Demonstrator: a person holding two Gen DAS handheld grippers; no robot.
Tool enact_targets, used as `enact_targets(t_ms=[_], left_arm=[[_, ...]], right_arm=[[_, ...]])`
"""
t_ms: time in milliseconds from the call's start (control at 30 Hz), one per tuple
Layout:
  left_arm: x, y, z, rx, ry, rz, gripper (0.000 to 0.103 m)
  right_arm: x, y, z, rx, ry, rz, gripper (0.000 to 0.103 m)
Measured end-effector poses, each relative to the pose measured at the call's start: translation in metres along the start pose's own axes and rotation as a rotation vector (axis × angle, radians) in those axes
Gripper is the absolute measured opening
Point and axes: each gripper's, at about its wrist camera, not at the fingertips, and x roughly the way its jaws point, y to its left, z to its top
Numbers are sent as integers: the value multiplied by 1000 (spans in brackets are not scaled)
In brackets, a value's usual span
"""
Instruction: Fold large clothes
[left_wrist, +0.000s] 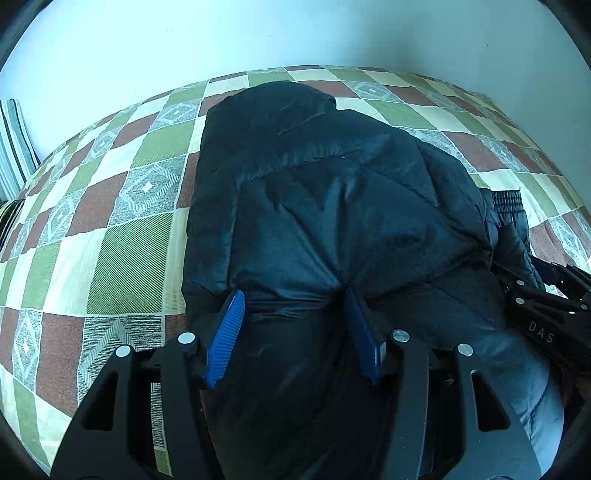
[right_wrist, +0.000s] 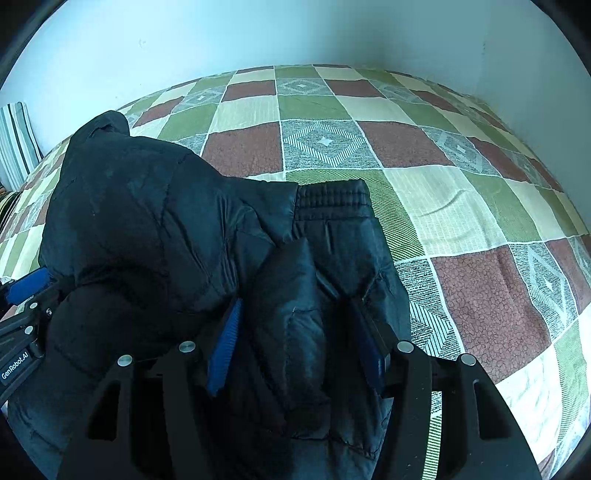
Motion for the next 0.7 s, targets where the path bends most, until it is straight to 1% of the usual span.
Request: enact_targets(t_ms=[133,300,467,633,667,700], left_arm=[[1,-2,-1,4,-7,11,56],[-5,-4,3,16,-6,23,55],[-13,0,3,8,-21,5,57],[-22,4,4,-6,-35,3,63],[-23,5,4,-9,-38,4,66],[-25,6,3,-16,-41,10,72]], right_arm=[[1,-2,-2,9,-12,5,57],[-4,-1,2,-2,-14,-8,57],[-14,-3,1,10,-33,-14,64],[-23,-10,0,38,-46,-9,72],[-25,-11,0,43,-47,-10,74],[-27,-12,0,47,-47,-7,74]])
